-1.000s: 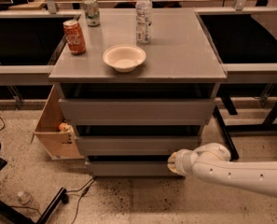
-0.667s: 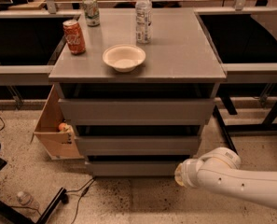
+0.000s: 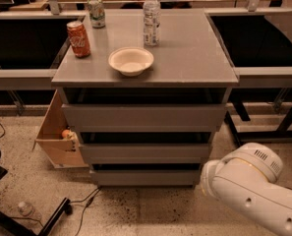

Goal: Close middle drawer

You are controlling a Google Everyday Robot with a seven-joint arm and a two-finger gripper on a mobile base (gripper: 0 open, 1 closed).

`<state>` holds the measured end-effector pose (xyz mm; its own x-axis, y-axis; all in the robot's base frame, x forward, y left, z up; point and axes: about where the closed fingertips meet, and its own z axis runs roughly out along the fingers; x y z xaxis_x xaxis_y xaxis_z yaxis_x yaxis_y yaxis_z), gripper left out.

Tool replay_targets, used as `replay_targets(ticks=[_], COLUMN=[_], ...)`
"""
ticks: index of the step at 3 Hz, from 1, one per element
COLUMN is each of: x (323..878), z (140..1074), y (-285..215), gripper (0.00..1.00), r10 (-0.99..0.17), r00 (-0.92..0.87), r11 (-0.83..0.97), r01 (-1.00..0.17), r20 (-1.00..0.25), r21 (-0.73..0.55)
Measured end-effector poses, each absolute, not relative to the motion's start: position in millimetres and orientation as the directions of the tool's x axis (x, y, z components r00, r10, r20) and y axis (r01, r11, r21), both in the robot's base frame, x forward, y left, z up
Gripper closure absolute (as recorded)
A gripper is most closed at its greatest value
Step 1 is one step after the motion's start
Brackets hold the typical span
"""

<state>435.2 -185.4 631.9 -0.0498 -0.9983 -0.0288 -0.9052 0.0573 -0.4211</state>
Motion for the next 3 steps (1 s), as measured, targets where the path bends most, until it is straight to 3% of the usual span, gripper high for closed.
replay_targets(ticks=[1, 3], x=[437.6, 437.6], z=[666.9, 667.0], y=[-187.6, -187.6], gripper=[0.73, 0.27], r10=[-0.998, -0.998], r00=[-0.065, -0.065], r11=[0.059, 0.059], r01=[-0.875, -0.875], r20=[-0.005, -0.005], r21=[-0.480, -0.480])
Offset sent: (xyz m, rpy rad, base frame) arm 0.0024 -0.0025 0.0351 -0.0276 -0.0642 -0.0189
